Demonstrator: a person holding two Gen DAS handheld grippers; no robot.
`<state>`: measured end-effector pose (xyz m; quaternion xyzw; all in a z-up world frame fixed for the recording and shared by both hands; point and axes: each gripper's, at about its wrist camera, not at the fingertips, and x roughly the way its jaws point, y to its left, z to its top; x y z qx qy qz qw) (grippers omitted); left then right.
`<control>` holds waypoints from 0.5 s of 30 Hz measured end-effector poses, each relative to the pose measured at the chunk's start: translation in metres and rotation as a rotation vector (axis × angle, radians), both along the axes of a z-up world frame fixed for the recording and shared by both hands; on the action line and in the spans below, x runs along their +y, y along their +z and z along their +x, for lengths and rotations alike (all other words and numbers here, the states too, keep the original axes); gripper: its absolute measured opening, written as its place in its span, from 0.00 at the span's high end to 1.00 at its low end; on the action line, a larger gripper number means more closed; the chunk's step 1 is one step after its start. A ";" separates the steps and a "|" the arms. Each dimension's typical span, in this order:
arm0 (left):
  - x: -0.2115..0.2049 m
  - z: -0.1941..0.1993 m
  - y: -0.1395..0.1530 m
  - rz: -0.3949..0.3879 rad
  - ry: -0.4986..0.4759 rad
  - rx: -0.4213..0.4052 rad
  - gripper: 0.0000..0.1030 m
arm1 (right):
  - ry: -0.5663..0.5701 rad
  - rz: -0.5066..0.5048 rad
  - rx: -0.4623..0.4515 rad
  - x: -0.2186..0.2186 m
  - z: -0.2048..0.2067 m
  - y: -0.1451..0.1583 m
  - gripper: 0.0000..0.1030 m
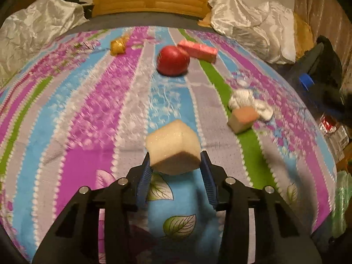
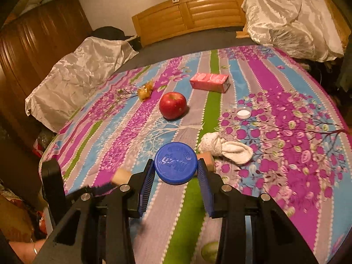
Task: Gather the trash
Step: 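Carry the yellow sponge in left gripper while right carries the blue cap over the bin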
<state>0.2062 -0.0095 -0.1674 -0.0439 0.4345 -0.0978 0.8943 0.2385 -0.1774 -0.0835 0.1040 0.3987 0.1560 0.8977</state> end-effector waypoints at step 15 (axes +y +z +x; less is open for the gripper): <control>-0.075 0.003 0.098 0.014 -0.099 -0.158 0.60 | -0.175 0.001 -0.100 -0.084 -0.095 0.059 0.60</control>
